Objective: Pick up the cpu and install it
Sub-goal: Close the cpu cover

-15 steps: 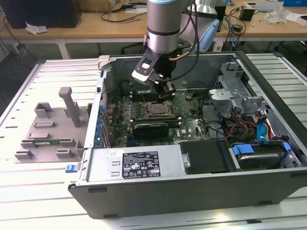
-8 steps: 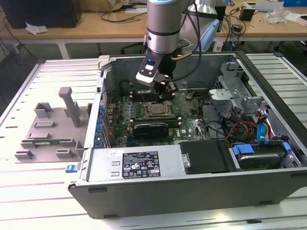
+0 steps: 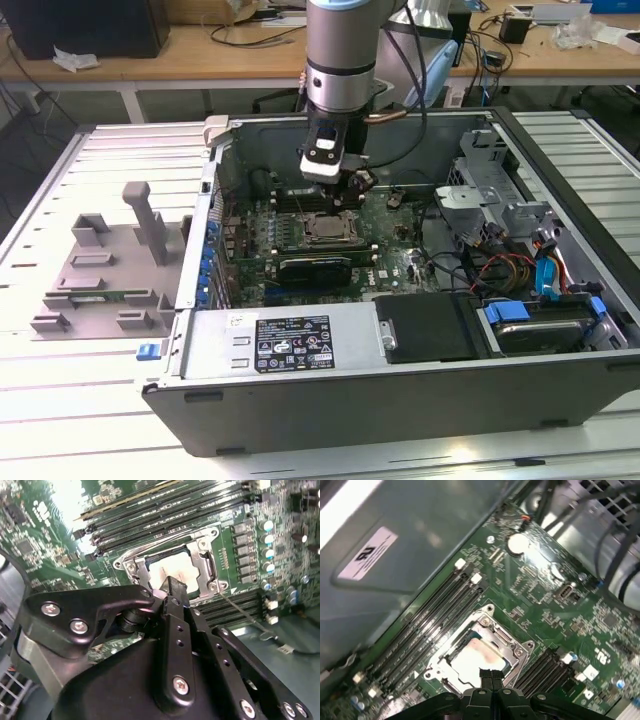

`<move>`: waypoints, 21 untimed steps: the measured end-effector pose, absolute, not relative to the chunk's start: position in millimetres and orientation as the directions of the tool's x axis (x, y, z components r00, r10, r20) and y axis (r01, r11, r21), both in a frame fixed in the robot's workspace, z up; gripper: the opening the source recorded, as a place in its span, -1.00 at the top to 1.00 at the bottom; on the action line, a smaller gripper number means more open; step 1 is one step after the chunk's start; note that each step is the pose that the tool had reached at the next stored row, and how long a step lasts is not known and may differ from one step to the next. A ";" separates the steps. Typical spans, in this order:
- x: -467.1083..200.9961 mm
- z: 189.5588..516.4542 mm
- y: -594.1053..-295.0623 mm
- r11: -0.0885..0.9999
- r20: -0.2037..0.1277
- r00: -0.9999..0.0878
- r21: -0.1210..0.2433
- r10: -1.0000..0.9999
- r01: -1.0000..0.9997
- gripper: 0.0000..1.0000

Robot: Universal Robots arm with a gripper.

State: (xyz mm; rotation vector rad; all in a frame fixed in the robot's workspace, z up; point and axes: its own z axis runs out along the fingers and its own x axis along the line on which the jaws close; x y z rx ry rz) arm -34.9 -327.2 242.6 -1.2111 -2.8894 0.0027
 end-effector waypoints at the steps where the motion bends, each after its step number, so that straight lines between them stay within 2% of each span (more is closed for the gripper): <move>1: -34.9 242.5 -327.2 0.716 0.007 -0.716 -0.005 0.698 0.698 0.79; 9: -34.9 241.6 -327.2 0.894 0.007 -0.894 -0.005 0.447 0.447 0.79; 17: -34.9 240.8 -327.2 0.957 0.007 -0.957 -0.005 0.289 0.289 0.79; 21: -34.9 240.0 -327.2 0.989 0.007 -0.989 -0.005 0.146 0.146 0.79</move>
